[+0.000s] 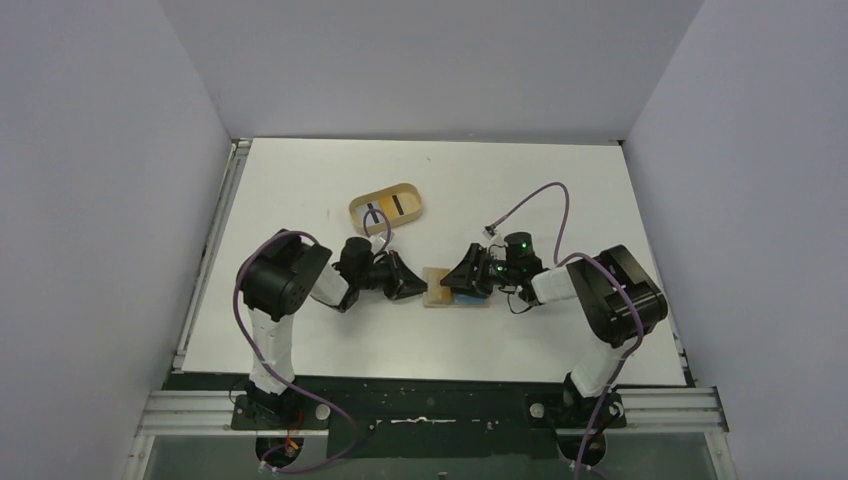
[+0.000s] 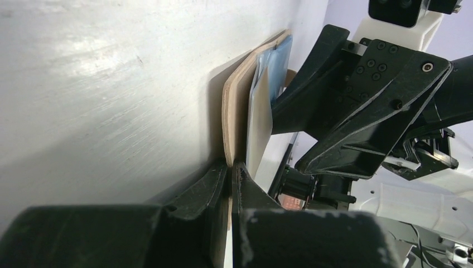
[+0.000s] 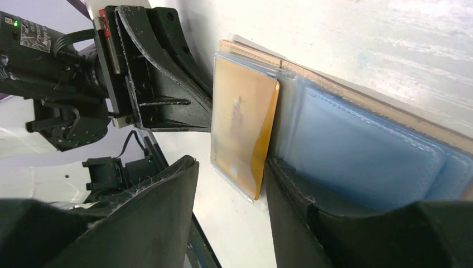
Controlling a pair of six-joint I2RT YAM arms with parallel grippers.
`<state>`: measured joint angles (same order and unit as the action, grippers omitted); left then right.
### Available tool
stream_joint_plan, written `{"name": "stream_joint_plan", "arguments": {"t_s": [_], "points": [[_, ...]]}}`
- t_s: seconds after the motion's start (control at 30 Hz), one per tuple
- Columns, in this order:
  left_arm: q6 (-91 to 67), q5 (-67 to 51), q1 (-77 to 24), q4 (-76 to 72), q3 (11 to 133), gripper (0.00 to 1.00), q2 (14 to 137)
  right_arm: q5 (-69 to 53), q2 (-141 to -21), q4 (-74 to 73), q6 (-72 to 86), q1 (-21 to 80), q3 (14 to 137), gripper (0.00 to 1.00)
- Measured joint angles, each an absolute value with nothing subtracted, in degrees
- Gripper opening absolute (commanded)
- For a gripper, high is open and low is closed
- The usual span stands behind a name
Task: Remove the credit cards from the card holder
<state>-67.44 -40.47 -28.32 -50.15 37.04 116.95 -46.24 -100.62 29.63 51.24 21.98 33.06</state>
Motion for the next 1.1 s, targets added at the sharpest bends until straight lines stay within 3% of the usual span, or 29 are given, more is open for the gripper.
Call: {"name": "stream_joint_plan", "arguments": {"t_s": [0.33, 0.7, 1.1], "points": [[-67.0, -40.6, -26.7, -49.9, 37.0, 0.00, 116.8, -44.7, -104.1, 39.0, 57.5, 23.5, 32.8, 0.49], [-66.8, -40.2, -26.2, -49.9, 37.0, 0.00, 116.7, -44.3, -115.5, 70.3, 77.2, 27.3, 30.2, 0.50], [-66.5, -40.4, -26.6, -49.7, 37.0, 0.00, 116.7, -44.3, -112.2, 65.8, 77.0, 27.7, 30.0, 0.48]]}}
